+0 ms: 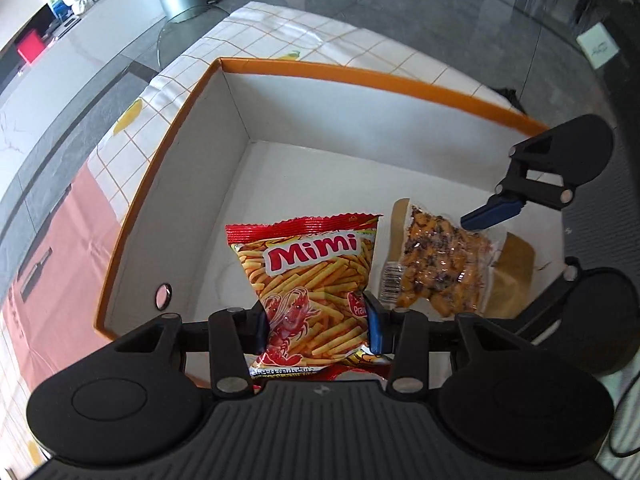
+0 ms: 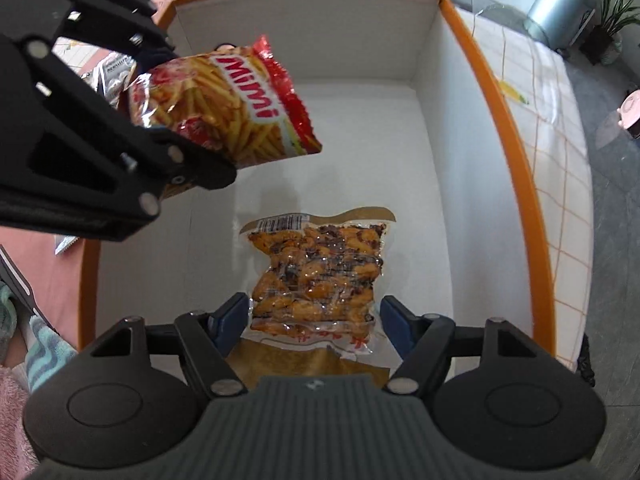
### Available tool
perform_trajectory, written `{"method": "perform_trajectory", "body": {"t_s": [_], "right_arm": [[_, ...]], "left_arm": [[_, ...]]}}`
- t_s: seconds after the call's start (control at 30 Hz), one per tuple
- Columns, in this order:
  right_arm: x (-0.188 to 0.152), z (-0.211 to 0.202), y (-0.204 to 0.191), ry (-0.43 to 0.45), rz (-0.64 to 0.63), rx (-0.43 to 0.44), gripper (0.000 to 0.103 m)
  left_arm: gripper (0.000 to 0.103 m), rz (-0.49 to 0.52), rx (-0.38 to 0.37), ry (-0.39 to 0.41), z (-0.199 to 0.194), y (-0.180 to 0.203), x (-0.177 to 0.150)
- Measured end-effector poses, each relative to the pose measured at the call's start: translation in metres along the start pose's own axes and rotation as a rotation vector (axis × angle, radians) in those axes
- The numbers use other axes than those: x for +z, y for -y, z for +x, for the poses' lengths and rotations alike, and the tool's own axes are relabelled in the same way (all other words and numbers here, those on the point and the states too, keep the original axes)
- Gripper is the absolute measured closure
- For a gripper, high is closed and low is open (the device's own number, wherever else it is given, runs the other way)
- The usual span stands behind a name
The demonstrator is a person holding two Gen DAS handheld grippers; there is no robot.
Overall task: Organize snacks
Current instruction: 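Carry both packets into the orange box and open both tools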
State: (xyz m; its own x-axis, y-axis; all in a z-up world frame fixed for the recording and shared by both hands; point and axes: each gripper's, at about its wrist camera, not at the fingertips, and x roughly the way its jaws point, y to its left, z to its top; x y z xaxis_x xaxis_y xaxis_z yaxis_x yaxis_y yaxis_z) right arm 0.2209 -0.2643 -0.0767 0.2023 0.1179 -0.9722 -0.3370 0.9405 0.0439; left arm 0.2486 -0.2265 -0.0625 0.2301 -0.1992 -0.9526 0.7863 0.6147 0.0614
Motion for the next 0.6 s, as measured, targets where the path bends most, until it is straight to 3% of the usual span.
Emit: {"method": "perform_trajectory", "body": {"t_s": [0.23,0.6], "right_arm": [[0.018,0.010,-0.005,0.015,-0.058,0.048,0.033],[0.035,0.043,-0.008,-0.044,-0.097,0.140,0.033]], "left_arm": [[0.053,0.052,-0.005,-0.071,0.032,-0.024,0.005],[0.050,0.157,0.026,-0.146,0.059,-0.034,0.004]]}}
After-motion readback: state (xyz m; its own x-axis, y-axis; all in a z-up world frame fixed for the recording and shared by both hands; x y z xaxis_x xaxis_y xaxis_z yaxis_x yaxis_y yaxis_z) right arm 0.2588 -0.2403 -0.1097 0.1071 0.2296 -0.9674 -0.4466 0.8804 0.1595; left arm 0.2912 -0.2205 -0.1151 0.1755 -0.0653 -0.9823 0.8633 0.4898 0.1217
